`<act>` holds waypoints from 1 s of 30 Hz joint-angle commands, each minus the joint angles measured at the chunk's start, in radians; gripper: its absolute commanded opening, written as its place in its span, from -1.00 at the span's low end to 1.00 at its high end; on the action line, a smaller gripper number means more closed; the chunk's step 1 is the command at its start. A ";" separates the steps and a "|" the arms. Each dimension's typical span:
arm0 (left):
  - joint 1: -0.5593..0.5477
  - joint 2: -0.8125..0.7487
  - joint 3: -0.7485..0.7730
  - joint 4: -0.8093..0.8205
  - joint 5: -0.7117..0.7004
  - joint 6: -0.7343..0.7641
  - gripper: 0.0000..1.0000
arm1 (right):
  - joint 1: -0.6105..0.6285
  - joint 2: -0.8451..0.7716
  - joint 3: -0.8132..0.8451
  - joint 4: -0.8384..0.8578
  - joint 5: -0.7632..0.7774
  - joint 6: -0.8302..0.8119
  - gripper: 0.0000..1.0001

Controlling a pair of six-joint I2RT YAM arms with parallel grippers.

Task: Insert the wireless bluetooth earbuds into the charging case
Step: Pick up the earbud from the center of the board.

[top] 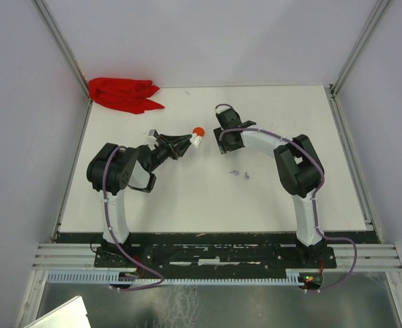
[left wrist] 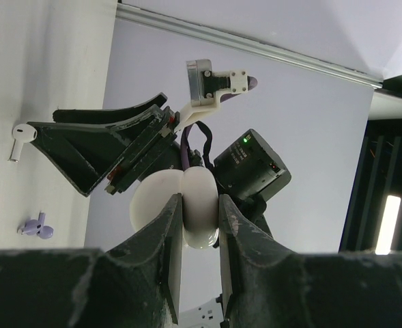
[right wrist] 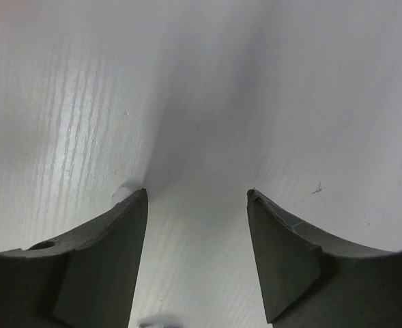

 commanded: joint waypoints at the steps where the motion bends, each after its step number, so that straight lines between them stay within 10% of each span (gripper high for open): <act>1: 0.010 -0.034 -0.011 0.200 0.016 0.039 -0.94 | -0.006 0.014 0.056 0.011 -0.010 0.000 0.37; 30: 0.038 -0.088 -0.062 0.202 0.022 0.058 -0.94 | 0.020 -0.012 0.143 -0.128 -0.155 0.175 0.18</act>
